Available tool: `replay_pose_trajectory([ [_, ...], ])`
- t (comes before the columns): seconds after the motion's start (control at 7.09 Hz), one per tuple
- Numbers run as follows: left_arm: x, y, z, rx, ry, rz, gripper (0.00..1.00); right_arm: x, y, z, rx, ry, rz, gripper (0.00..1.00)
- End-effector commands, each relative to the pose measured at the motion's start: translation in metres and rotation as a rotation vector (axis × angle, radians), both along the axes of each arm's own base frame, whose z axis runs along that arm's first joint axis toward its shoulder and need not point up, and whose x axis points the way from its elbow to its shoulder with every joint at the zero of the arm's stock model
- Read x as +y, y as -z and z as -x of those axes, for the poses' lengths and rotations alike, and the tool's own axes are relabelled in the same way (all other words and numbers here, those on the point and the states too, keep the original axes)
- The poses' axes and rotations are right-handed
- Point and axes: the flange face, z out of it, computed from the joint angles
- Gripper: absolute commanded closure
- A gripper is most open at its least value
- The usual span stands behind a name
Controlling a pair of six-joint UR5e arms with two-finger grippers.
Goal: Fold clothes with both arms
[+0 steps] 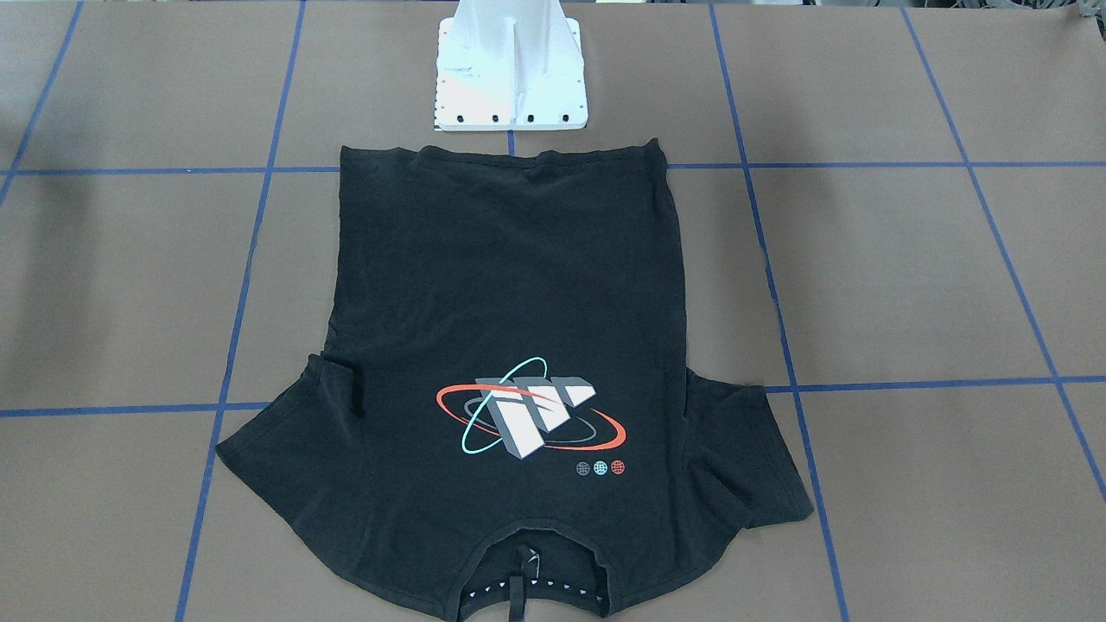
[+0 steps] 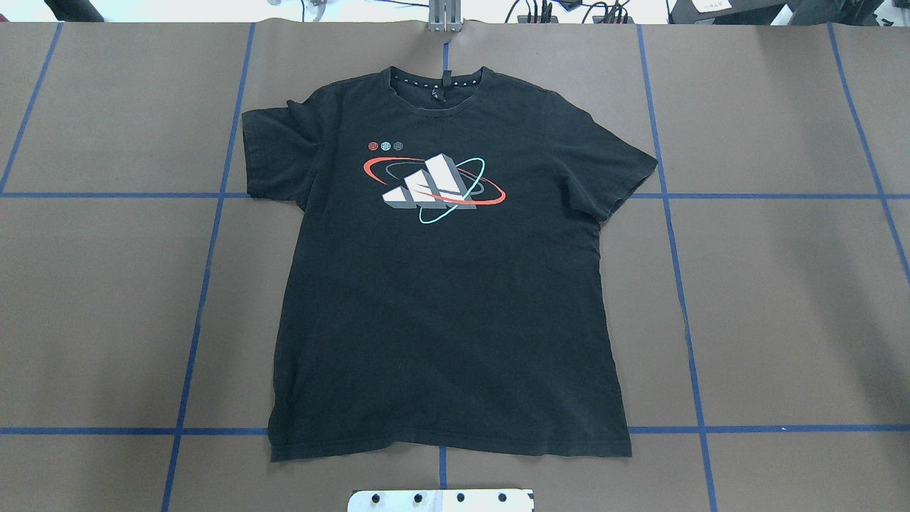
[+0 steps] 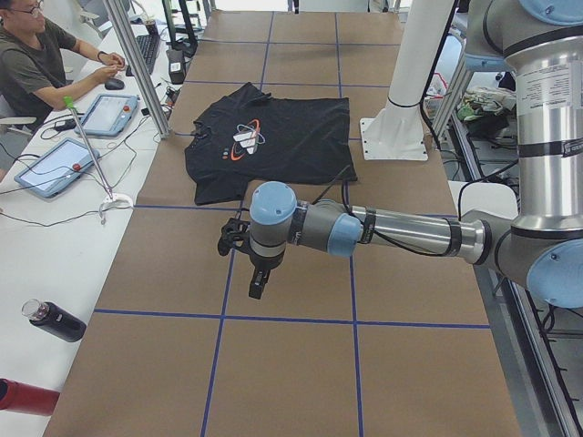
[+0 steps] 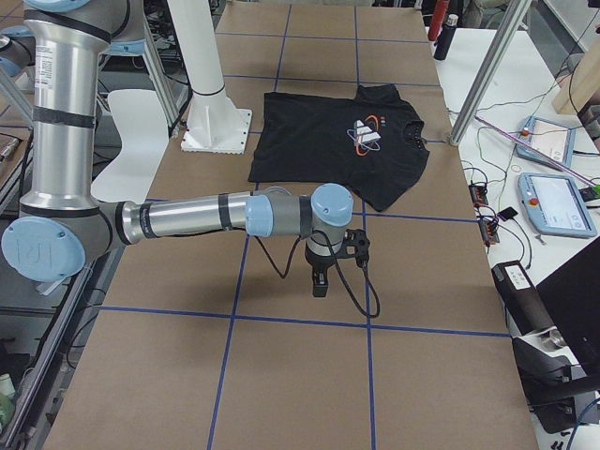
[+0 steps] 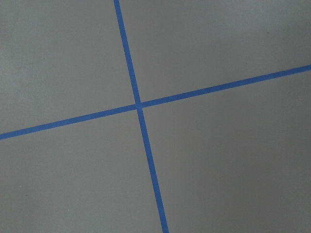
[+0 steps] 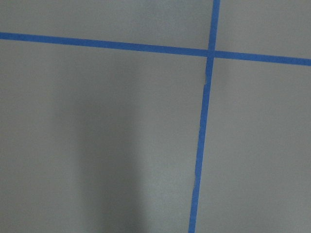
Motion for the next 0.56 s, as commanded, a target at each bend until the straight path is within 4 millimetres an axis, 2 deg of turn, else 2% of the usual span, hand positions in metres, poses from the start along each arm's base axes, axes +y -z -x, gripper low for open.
replay_pose_trajectory([
  [0.0,-0.0001,0.0016,-0.0002,0.003,0.004,-0.001,0.0,-0.0032,0.005,0.0005,-0.004,-0.002,-0.008,0.0],
  [0.42,0.0008,0.0069,-0.0001,0.003,-0.002,-0.025,0.0,-0.0047,0.0094,0.0016,-0.013,-0.002,-0.066,0.0],
])
